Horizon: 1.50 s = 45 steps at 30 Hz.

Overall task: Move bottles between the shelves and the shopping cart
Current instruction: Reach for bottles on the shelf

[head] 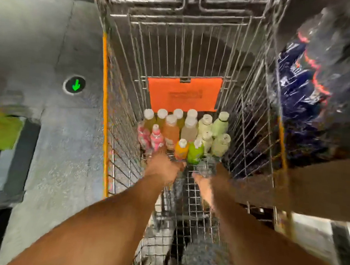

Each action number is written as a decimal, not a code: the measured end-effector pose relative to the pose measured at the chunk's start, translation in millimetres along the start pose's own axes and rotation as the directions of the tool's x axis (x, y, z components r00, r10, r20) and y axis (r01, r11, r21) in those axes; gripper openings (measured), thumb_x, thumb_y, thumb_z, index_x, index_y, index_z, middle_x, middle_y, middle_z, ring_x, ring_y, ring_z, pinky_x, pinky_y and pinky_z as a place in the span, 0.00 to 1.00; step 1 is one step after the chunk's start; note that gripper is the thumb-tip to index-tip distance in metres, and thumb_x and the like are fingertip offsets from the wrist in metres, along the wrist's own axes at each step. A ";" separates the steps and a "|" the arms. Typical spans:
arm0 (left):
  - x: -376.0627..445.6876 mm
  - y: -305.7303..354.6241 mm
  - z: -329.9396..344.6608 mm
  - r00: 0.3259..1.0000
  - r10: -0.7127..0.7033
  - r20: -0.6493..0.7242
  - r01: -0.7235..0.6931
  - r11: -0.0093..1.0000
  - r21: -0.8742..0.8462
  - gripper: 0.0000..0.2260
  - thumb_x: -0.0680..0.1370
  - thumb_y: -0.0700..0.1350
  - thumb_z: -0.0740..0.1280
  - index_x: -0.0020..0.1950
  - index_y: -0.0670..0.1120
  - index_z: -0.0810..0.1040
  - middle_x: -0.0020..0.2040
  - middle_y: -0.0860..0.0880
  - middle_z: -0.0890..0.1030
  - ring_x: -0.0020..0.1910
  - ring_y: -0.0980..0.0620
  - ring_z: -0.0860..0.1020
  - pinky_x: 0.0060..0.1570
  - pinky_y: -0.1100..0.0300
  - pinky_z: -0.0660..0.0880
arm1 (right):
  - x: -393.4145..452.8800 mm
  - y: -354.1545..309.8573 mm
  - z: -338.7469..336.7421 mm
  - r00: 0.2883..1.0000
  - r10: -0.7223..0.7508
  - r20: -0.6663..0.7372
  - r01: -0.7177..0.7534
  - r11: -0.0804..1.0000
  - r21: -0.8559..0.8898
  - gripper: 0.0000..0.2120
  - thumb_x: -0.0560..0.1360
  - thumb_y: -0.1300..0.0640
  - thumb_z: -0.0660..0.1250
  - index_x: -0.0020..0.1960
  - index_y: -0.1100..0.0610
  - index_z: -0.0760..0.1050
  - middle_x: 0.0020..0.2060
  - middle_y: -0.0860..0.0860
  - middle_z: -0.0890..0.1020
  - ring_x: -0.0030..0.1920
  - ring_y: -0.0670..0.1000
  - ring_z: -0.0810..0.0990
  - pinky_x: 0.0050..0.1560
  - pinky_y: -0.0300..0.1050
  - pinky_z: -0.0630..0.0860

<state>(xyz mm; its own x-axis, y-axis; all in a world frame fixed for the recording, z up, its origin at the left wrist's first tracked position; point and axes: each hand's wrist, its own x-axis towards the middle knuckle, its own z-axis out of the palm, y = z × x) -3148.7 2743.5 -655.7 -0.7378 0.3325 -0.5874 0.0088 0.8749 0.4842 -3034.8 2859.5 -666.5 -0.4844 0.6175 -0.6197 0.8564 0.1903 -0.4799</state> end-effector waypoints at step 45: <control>-107.1 37.5 -67.6 0.857 0.497 0.134 -0.479 0.866 -0.147 0.22 0.67 0.60 0.71 0.60 0.57 0.76 0.52 0.52 0.83 0.51 0.47 0.81 0.53 0.56 0.78 | -160.7 -32.9 -29.0 0.760 -0.033 -0.649 0.202 0.961 0.189 0.16 0.71 0.45 0.71 0.52 0.51 0.72 0.47 0.53 0.82 0.47 0.57 0.80 0.41 0.45 0.70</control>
<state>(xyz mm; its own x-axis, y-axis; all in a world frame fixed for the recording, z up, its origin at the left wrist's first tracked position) -3115.0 2716.8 -530.8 -0.5375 0.7671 -0.3502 0.2613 0.5463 0.7958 -2980.0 2776.1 -533.1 -0.2807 0.9584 -0.0525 0.6913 0.1639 -0.7037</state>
